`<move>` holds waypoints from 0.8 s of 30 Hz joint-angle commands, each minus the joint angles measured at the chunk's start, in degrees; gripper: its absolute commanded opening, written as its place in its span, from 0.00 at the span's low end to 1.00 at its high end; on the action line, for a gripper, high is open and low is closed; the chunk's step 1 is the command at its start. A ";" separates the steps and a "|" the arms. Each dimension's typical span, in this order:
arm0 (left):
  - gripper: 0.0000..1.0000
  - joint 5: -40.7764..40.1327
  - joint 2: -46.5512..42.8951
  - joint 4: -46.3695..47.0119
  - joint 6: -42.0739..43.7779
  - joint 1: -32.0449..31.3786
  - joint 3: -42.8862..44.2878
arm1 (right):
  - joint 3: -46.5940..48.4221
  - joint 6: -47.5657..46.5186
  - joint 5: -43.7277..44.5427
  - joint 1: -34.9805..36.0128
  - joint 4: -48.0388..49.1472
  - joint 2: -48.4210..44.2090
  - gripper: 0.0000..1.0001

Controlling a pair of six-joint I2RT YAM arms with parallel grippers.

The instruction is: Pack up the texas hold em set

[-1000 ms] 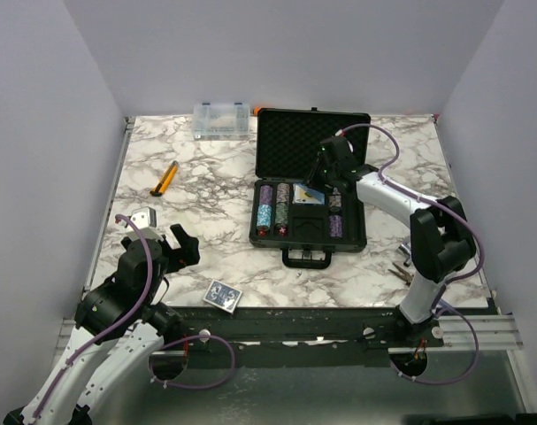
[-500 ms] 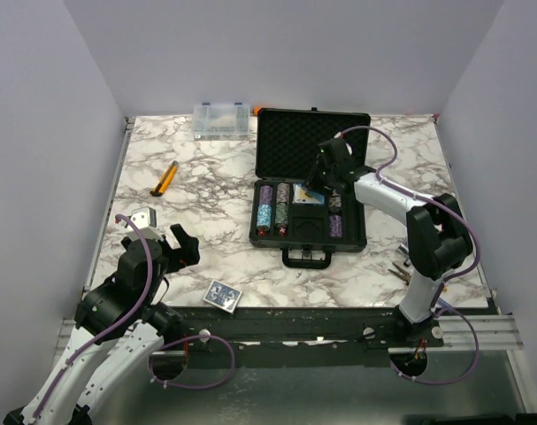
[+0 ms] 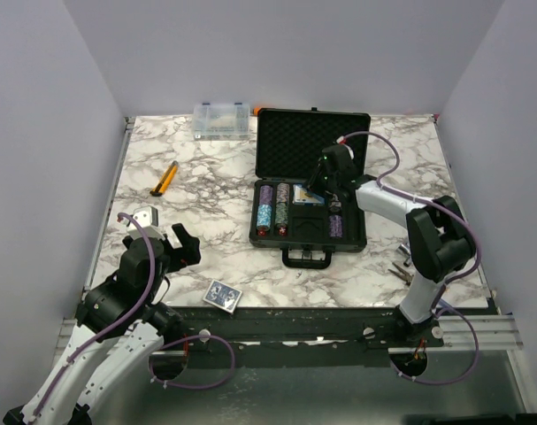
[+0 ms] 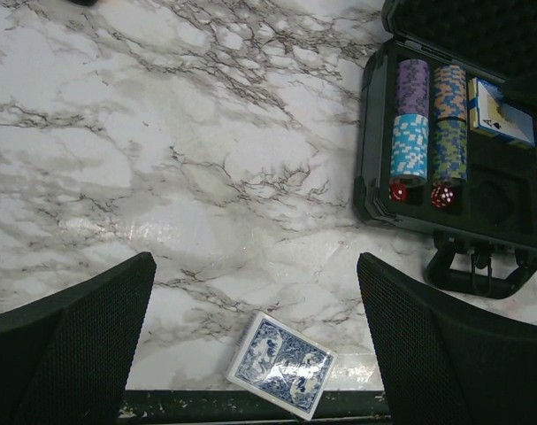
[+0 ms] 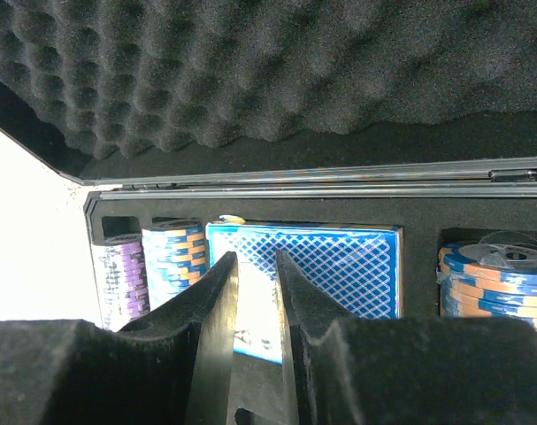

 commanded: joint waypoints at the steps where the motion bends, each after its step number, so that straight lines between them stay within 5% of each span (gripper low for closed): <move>1: 0.95 1.13 0.20 0.36 0.66 -0.04 -0.47 | -3.62 -2.11 1.63 0.03 -8.26 2.13 0.28; 15: 0.95 1.75 0.08 0.68 0.94 0.05 -0.53 | 4.54 -8.23 3.25 0.65 -13.23 -7.09 0.27; 24: 0.95 2.07 0.36 0.76 0.93 0.05 -0.69 | 0.41 -6.61 0.31 1.15 -13.12 -9.00 0.27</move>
